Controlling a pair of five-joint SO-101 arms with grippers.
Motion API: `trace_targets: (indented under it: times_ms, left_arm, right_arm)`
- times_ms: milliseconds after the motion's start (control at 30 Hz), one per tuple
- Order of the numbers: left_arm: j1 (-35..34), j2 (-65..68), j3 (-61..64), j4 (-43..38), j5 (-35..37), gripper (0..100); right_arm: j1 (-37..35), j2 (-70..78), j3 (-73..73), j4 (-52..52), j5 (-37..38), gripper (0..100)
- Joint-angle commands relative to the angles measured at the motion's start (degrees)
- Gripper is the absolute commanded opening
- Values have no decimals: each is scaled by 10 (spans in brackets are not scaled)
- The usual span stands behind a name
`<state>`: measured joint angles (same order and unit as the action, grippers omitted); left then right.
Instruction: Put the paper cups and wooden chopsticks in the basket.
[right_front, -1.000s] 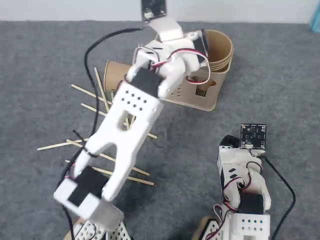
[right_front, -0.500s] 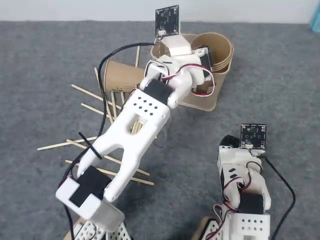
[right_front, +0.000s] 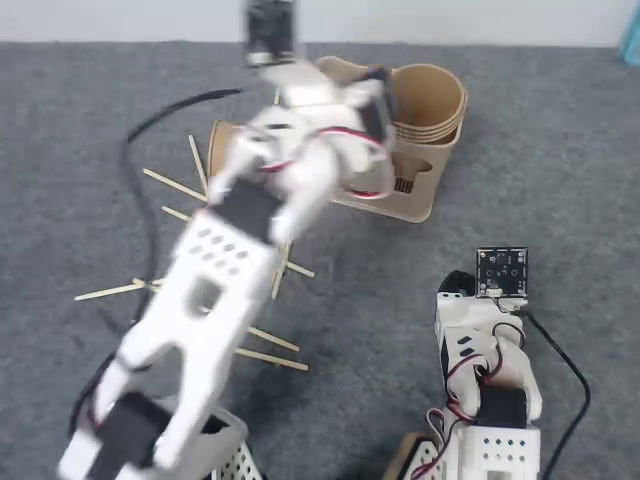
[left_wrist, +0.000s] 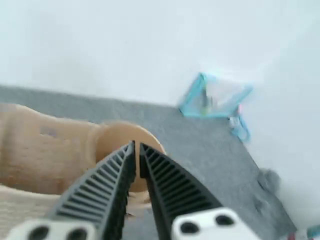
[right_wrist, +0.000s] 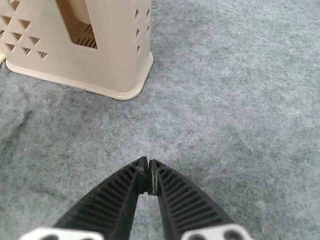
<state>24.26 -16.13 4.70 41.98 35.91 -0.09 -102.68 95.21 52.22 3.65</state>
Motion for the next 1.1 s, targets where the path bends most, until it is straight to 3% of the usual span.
trace_targets:
  times_ms: [0,200,333,500,833,1067]
  left_arm:
    - [-107,-111,-5,100,-50,13]
    - [-364,-179,12,280,-119,15]
    - [-487,-215,99,302,-134,15]
    - [-598,-271,271,236,-138,15]
    - [-794,-337,573,26,-238,15]
    - [-879,-337,691,9,-333,15]
  right_arm:
    - [-5,-4,13,2,10,9]
    - [-5,-5,13,2,10,9]
    - [-8,-5,13,4,10,9]
    - [-39,0,13,7,10,9]
    - [-44,-5,-14,4,12,9]
    - [-153,0,-129,7,83,9]
